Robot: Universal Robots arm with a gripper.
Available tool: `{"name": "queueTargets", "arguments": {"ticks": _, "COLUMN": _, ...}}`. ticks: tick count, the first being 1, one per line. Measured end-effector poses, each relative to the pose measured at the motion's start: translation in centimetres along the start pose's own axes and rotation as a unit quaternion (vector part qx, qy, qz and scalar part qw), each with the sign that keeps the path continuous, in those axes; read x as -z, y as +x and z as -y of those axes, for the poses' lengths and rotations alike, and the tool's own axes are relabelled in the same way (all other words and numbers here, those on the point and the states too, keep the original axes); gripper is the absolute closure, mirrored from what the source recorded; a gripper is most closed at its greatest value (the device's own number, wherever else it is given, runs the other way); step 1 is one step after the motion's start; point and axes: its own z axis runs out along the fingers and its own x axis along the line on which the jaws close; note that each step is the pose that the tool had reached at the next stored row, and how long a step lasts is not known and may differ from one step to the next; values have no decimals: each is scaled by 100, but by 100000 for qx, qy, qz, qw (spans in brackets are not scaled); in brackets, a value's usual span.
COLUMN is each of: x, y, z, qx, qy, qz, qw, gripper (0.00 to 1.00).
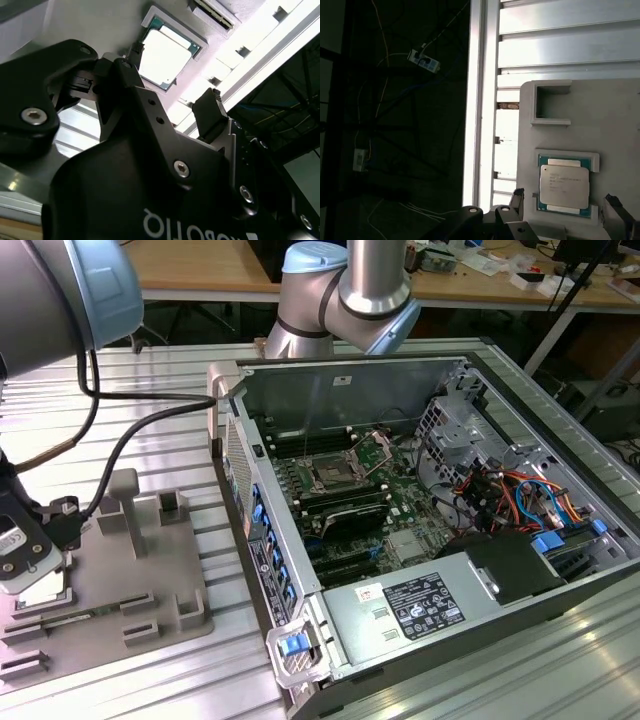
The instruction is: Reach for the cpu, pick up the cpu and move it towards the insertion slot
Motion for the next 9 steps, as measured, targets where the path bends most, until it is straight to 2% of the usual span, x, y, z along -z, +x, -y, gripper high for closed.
{"name": "queueTargets", "arguments": {"ticks": 4, "x": -93, "y": -16, "z": 4, "qx": -831, "qy": -20, "qz": 30, "qw": 99997, "gripper": 32}}
{"name": "queueTargets", "arguments": {"ticks": 9, "x": -102, "y": -17, "z": 5, "qx": -834, "qy": -18, "qz": 29, "qw": 99997, "gripper": 32}}
